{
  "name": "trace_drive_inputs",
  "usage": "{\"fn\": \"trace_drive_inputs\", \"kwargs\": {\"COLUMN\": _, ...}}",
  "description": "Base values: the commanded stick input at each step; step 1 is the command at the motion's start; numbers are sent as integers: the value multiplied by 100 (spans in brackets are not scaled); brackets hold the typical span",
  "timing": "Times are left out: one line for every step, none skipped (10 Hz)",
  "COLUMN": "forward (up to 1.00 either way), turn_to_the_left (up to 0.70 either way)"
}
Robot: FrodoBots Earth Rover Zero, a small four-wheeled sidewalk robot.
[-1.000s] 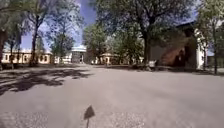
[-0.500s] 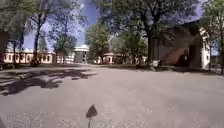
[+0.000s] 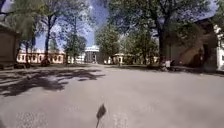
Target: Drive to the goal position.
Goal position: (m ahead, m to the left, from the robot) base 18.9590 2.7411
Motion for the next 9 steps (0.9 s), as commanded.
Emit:
{"fn": "trace_drive_inputs", "kwargs": {"forward": 70, "turn_to_the_left": 6}}
{"fn": "trace_drive_inputs", "kwargs": {"forward": 70, "turn_to_the_left": 6}}
{"fn": "trace_drive_inputs", "kwargs": {"forward": 70, "turn_to_the_left": 6}}
{"fn": "trace_drive_inputs", "kwargs": {"forward": 70, "turn_to_the_left": 6}}
{"fn": "trace_drive_inputs", "kwargs": {"forward": 70, "turn_to_the_left": 6}}
{"fn": "trace_drive_inputs", "kwargs": {"forward": 70, "turn_to_the_left": 6}}
{"fn": "trace_drive_inputs", "kwargs": {"forward": 70, "turn_to_the_left": 6}}
{"fn": "trace_drive_inputs", "kwargs": {"forward": 70, "turn_to_the_left": 6}}
{"fn": "trace_drive_inputs", "kwargs": {"forward": 70, "turn_to_the_left": 6}}
